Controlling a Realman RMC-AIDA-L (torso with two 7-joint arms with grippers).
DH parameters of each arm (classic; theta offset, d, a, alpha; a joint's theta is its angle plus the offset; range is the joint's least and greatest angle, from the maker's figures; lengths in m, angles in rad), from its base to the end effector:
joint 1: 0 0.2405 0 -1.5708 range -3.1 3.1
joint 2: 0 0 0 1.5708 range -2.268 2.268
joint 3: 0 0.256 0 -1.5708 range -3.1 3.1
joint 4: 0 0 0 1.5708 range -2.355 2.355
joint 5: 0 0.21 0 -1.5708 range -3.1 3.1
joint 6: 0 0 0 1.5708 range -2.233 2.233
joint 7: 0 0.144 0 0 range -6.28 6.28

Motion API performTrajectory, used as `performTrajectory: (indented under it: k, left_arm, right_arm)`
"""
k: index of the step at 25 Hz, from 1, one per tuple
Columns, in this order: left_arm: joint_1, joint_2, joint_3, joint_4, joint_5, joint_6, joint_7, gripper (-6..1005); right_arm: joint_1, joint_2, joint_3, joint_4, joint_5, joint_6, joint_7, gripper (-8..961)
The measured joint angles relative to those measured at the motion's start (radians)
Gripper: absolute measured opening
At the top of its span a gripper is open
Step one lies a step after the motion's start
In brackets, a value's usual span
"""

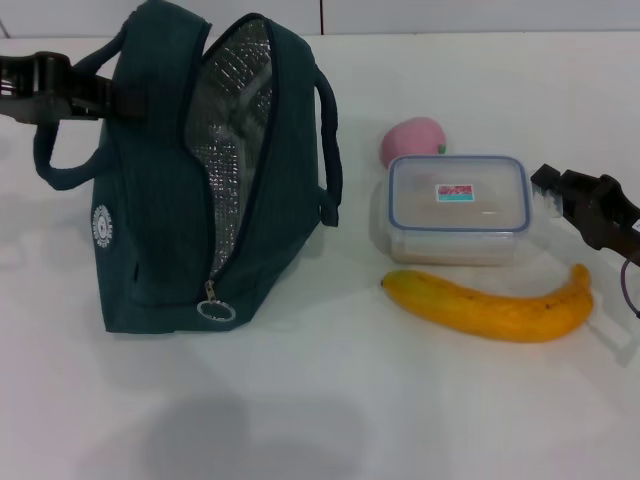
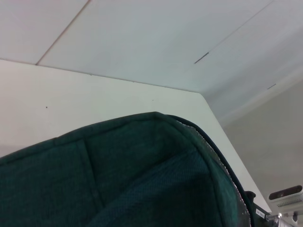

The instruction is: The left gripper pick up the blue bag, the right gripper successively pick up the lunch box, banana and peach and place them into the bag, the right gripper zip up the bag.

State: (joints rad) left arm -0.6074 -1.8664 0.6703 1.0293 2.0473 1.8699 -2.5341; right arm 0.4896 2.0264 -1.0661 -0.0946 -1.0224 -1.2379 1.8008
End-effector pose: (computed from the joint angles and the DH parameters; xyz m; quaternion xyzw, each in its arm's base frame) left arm -0.2200 0.3536 0.1356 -0.8291 -0.5262 -0.1825 0.0497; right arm 0.3132 0.3247 -0.0319 -0.5923 0.6437 0.4610 0.1497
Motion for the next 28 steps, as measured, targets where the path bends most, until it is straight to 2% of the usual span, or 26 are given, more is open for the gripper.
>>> performTrajectory:
  k: [5,15,28]
  left_arm:
    - [0.0,0.0,0.0,0.0,0.0,0.001,0.0,34]
    - [0.002,-0.002,0.0,0.0,-0.001,0.012,0.007,34]
    - [-0.003,-0.006,-0.002,0.0,-0.001,0.012,0.009,33]
  right_arm:
    - [-0.002,0.0,0.0,0.0,0.0,-0.009,-0.016,96]
    - [-0.014,-0.001,0.015,0.001,0.015,-0.086,-0.03,95]
    - [-0.048,-0.004,0.015,0.003,0.124,-0.212,-0.077,95]
